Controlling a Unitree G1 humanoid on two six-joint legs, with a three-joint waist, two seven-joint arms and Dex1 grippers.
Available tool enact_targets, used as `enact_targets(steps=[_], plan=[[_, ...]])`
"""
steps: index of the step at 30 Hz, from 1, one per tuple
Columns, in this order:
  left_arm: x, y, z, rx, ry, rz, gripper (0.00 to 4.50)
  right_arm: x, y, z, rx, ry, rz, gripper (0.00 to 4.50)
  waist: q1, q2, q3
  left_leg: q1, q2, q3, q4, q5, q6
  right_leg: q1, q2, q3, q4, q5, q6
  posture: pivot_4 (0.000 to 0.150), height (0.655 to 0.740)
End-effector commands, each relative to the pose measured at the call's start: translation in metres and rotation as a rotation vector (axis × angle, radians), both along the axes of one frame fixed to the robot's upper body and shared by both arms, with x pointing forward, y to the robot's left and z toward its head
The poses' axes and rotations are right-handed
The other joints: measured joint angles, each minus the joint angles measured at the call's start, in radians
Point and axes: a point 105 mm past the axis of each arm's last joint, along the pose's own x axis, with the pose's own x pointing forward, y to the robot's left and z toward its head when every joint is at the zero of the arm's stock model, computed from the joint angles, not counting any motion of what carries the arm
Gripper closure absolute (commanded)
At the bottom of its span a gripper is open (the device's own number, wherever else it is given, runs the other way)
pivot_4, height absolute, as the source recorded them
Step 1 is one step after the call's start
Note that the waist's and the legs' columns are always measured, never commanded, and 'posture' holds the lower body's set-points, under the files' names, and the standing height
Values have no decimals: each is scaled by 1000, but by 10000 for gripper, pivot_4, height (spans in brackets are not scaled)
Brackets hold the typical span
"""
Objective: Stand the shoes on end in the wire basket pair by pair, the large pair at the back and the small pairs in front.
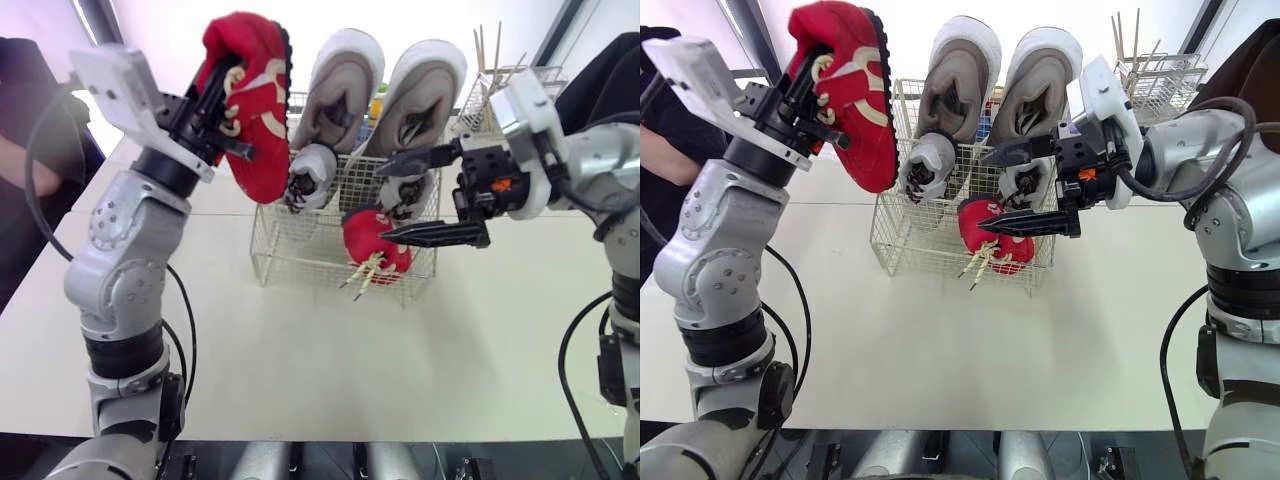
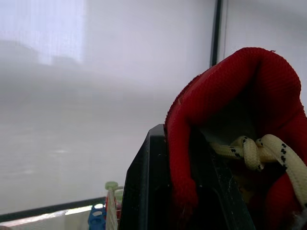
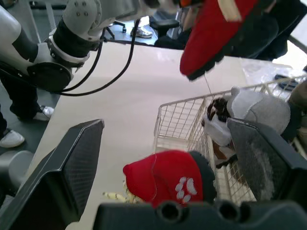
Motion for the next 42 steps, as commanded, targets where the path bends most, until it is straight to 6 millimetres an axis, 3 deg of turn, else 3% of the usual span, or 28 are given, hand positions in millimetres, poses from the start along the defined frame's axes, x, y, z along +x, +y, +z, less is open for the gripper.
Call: enact_targets(steps=[1, 11, 23, 34, 42], plan=[[-10, -8, -4, 11, -67, 27, 44486, -2, 3, 12, -9, -59, 31, 0, 1, 0, 0, 0, 0, 0, 0, 0, 0, 0, 0, 0, 0, 0, 0, 1500, 7400], [0, -22, -38, 21, -82, 60, 44486, -2, 6, 12, -26, -58, 26, 0, 2, 0, 0, 0, 0, 0, 1, -1, 1, 0, 0, 0, -1, 0, 0, 1500, 7400], [11, -56, -88, 65, -105, 56, 44486, -6, 1, 12, -30, -51, 2, 0, 12, 0, -1, 0, 0, 0, 2, -1, 1, 2, -1, -1, -1, 0, 0, 1500, 7400], [16, -58, -134, 61, -26, 134, 44486, -5, -1, 13, -42, -52, 8, 0, 31, 2, -3, 0, 0, 0, 5, -3, 0, 3, -1, -1, -1, 0, 0, 1500, 7400], [16, -62, -168, 180, 4, 149, 44486, -3, 0, 13, -53, -53, 19, 0, 31, 3, -4, 0, 0, 0, 5, -3, 0, 3, -1, -1, -1, 1, 0, 1500, 7400]])
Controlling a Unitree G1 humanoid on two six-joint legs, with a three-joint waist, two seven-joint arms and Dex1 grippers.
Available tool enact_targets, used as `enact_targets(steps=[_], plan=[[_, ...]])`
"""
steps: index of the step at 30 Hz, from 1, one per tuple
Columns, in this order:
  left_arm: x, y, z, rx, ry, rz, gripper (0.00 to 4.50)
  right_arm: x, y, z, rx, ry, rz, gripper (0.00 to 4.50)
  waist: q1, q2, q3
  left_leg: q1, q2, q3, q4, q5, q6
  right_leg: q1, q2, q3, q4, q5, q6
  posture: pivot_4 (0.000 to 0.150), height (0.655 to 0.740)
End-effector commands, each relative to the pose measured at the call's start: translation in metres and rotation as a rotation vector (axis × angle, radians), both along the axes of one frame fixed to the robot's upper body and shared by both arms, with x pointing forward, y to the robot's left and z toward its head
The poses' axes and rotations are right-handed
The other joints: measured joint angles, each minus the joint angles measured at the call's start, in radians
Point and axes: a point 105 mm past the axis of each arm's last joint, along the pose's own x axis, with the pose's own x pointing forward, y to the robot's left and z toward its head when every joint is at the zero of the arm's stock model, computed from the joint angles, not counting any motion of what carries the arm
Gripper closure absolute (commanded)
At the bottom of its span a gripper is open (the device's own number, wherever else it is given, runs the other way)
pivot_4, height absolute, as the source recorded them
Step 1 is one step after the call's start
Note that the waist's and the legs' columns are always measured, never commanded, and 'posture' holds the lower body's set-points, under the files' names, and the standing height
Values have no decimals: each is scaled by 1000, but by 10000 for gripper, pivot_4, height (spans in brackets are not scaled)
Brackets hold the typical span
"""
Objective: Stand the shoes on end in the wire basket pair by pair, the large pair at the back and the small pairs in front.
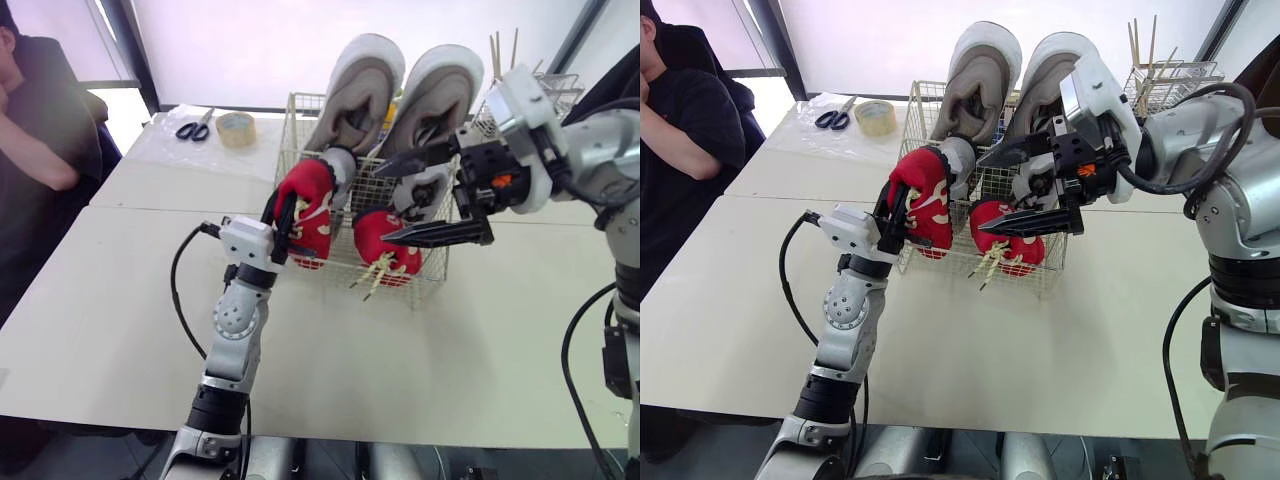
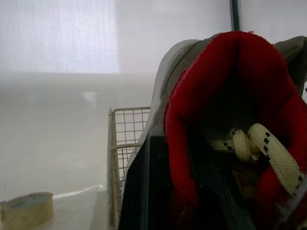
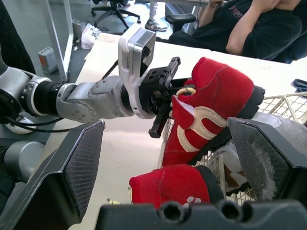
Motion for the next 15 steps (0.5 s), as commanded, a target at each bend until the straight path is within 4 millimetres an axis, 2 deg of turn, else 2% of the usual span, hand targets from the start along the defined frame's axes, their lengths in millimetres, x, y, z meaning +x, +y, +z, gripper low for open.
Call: enact_targets(steps=[1, 4, 9, 10, 15], plan=[[4, -8, -35, 96, 97, -7, 40912, -3, 0, 12, 3, -57, 9, 0, 0, 0, 0, 0, 0, 0, 0, 0, 0, 0, 0, 0, 0, 0, 0, 1500, 7400], [2, -4, -42, 117, 108, -2, 29408, -3, 0, 13, 4, -59, 10, 0, 1, 1, -1, 0, 0, 0, 0, 0, 0, 0, 0, 0, 0, 0, 0, 1500, 7400], [-2, 8, -49, 121, 130, 28, 3069, -3, 1, 13, 14, -66, 1, 0, 7, 2, -1, 0, 0, -1, 1, 0, 0, 0, 0, 0, 0, 0, 0, 1500, 7400], [-2, 10, -47, 117, 126, 37, 627, -3, 1, 13, 18, -67, 0, 0, 9, 2, -1, 0, 0, -1, 1, 0, 0, -1, 0, 0, -1, 0, 0, 1500, 7400], [-7, 32, -25, 141, 48, 121, 627, -1, 1, 13, 27, -75, -10, 0, 7, 2, -1, 0, 0, 0, 1, -1, 1, -1, 0, 0, -1, 0, 0, 1500, 7400]])
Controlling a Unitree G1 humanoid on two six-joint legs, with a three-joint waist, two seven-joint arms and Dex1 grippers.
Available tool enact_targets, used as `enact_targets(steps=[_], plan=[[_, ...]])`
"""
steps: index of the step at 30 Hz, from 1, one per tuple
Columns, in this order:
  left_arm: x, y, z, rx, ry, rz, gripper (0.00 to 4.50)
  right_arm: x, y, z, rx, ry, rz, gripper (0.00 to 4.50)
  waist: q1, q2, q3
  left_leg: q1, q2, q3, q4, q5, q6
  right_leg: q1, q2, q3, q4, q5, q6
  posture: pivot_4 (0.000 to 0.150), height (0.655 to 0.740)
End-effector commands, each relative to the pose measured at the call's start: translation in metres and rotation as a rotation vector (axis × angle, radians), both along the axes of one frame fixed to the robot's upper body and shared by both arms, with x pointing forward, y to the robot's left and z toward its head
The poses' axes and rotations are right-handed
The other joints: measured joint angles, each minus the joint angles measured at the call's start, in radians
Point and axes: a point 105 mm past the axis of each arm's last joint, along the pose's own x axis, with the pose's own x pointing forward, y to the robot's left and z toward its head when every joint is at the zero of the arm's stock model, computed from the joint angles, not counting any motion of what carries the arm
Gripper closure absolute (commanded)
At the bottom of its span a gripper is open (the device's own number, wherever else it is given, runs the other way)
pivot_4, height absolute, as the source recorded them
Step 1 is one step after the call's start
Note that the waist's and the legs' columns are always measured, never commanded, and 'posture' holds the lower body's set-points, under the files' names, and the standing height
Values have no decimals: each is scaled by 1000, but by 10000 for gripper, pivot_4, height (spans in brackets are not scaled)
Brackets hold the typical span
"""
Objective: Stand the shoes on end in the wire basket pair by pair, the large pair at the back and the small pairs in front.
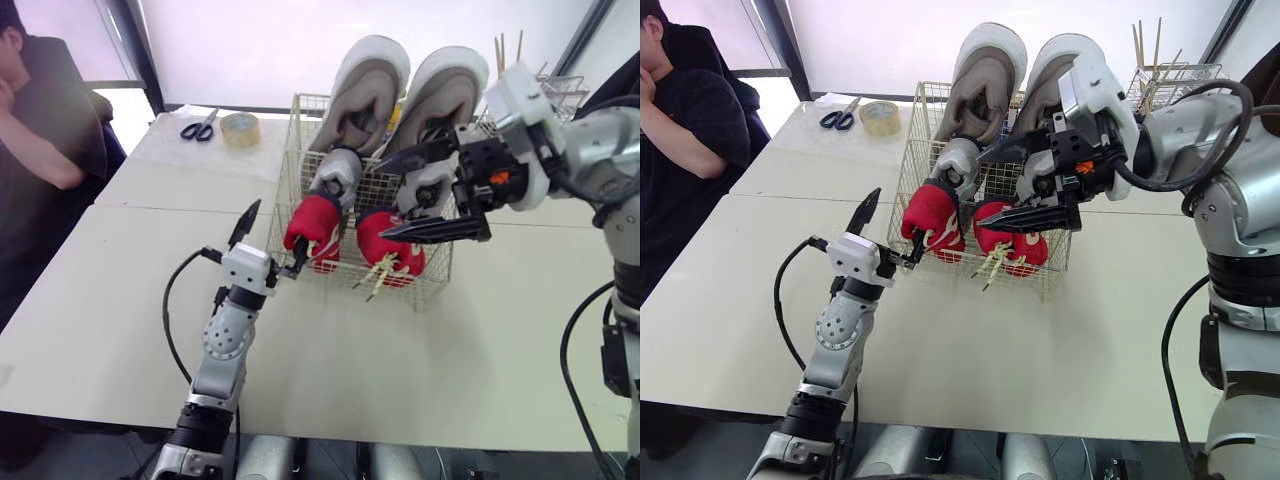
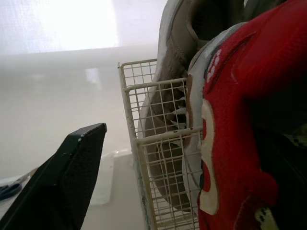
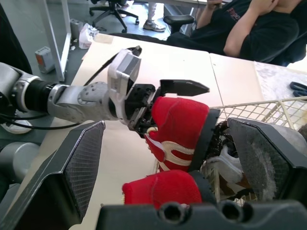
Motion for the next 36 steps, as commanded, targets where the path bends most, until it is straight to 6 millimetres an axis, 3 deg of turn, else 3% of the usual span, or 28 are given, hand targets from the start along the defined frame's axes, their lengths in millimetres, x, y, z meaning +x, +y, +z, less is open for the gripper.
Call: enact_targets(steps=[1, 6, 12, 19, 27, 32, 36], plan=[[-3, 17, 11, 68, -37, 61, 627, -4, 1, 12, 19, -69, 8, 0, -3, 0, 0, 0, 0, 0, 0, 0, 0, 0, 0, 0, 0, 0, 0, 1500, 7400], [-12, 40, 27, 215, -104, 79, 627, -2, 0, 12, 26, -78, 7, 0, -16, 1, 0, 0, 0, 1, -3, 0, 0, -2, 0, 1, 1, 0, 0, 1500, 7400], [-30, 49, 19, 311, 123, -143, 627, 2, 0, 11, 32, -84, 13, 0, -17, 2, 1, 0, 1, 1, -7, 0, -1, -4, 0, 1, 0, 0, 0, 1500, 7400], [-46, 77, 36, 265, 383, -241, 627, 5, -10, 8, 20, -83, -9, 0, -16, 2, 1, 0, 1, 1, -6, 0, -1, -4, 0, 0, 0, 0, 0, 1500, 7400], [-70, 129, 75, 348, 574, -187, 627, -4, -60, -10, -36, 22, -187, 0, -16, 4, 3, 0, 1, 1, -7, 0, -1, -4, 0, 0, -2, -2, -3, 1500, 7400], [-84, 145, 87, 344, 640, -214, 627, -1, -89, -26, -118, 53, -298, 0, -23, 6, 4, 0, 2, 1, -8, 0, -1, -3, 0, 0, -2, -2, -4, 1500, 7400], [-94, 143, 93, 339, 681, -274, 627, 1, -110, -34, -190, 62, -348, 0, -32, 6, 4, 0, 2, 1, -8, 0, -1, -3, 0, 0, -2, -3, -4, 1500, 7400]])
